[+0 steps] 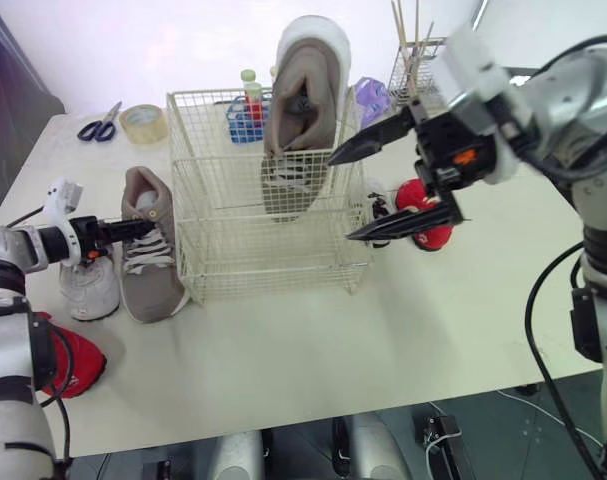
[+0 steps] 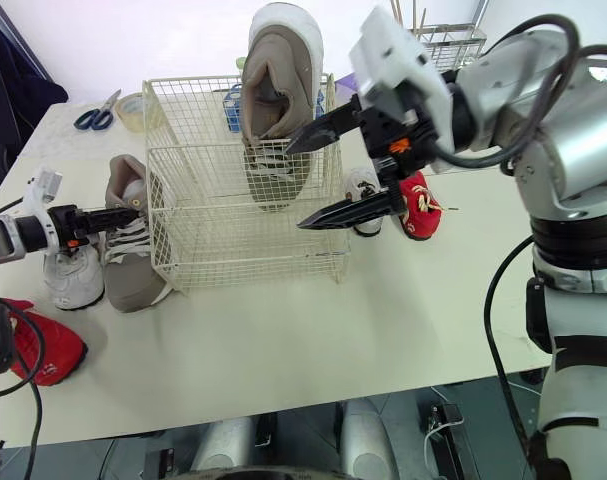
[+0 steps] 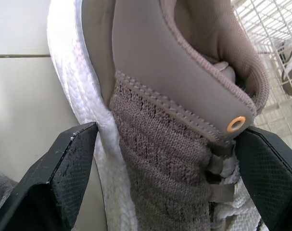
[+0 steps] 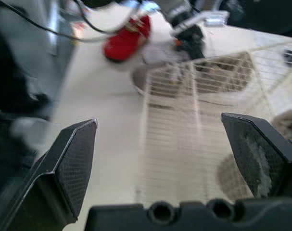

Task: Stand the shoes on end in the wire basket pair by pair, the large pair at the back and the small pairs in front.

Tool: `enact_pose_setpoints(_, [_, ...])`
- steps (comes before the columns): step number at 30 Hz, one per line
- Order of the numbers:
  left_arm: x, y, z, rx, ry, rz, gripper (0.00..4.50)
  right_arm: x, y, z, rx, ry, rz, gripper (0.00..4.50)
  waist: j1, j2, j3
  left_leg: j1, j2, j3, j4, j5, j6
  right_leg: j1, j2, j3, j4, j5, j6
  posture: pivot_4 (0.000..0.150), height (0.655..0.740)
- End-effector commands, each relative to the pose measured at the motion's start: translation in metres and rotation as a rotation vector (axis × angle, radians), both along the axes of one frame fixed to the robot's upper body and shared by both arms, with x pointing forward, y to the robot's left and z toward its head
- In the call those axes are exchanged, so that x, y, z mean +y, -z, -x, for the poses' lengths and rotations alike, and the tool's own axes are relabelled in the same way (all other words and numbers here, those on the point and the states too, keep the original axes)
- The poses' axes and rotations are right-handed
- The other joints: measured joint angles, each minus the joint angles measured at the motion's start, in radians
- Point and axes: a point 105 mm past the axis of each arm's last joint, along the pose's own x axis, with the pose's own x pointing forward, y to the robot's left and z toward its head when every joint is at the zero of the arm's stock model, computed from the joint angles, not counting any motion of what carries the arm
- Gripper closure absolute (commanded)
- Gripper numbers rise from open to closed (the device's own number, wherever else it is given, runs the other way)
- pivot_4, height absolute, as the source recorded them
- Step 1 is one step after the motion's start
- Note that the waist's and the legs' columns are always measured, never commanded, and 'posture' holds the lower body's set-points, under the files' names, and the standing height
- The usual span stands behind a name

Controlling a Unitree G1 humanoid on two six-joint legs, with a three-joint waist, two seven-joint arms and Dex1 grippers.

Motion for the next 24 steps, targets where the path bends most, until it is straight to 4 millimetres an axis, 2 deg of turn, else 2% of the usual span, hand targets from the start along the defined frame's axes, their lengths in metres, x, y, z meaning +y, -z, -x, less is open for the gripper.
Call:
enact_pose_setpoints(1, [-0.005, 0.043, 0.014, 0.151, -0.003, 0.03, 0.0, 0.01, -0.019, 0.005, -0.125, 0.019, -0.025, 0.02, 0.0, 0.002, -0.001, 0.0, 0.0, 0.0, 0.0, 0.0, 0.0, 0.0, 0.0, 0.0, 0.0, 0.0, 0.0, 0.15, 0.74])
enact_pose_setpoints(8, [-0.008, 0.052, 0.015, 0.153, -0.06, 0.121, 0.0, 0.013, -0.026, 0.0, -0.161, 0.059, 0.009, 0.02, -0.002, 0.007, -0.009, 0.0, 0.0, 0.002, 0.0, -0.001, 0.002, 0.001, -0.001, 0.0, 0.0, 0.0, 0.001, 0.15, 0.74])
enact_pose_setpoints(11, [-0.011, 0.061, 0.018, 0.175, -0.071, 0.134, 0.0, 0.009, -0.028, -0.01, -0.164, 0.153, 0.058, 0.02, -0.003, 0.011, -0.011, 0.001, -0.001, 0.002, 0.001, -0.001, 0.002, 0.001, -0.002, 0.001, 0.0, 0.0, 0.001, 0.15, 0.74])
enact_pose_setpoints(13, [-0.013, 0.064, 0.018, 0.177, -0.073, 0.136, 0.0, 0.007, -0.026, -0.009, -0.145, 0.18, 0.109, 0.02, -0.002, 0.012, -0.012, 0.001, -0.001, 0.002, 0.001, -0.002, 0.003, 0.001, -0.002, 0.001, -0.001, 0.0, 0.001, 0.15, 0.74])
enact_pose_setpoints(16, [-0.015, 0.069, 0.018, 0.18, -0.089, 0.146, 0.0, 0.013, -0.035, 0.006, 0.022, 0.175, 0.094, 0.02, -0.004, 0.016, -0.014, 0.001, -0.001, 0.003, 0.001, -0.002, 0.003, 0.001, -0.002, 0.001, -0.001, 0.0, 0.001, 0.15, 0.74])
enact_pose_setpoints(21, [-0.014, 0.074, 0.016, 0.161, -0.136, 0.137, 0.0, 0.017, -0.044, 0.007, 0.195, 0.281, 0.055, 0.02, -0.003, 0.018, -0.023, 0.002, -0.001, 0.002, 0.0, -0.002, 0.004, 0.001, -0.003, 0.001, -0.001, 0.0, 0.001, 0.15, 0.74])
enact_pose_setpoints(24, [-0.015, 0.075, 0.015, 0.147, -0.149, 0.152, 0.0, 0.019, -0.045, 0.015, 0.307, 0.295, 0.035, 0.02, -0.003, 0.018, -0.027, 0.002, -0.002, 0.002, 0.0, -0.002, 0.004, 0.002, -0.004, 0.001, -0.001, -0.001, 0.0, 0.15, 0.74])
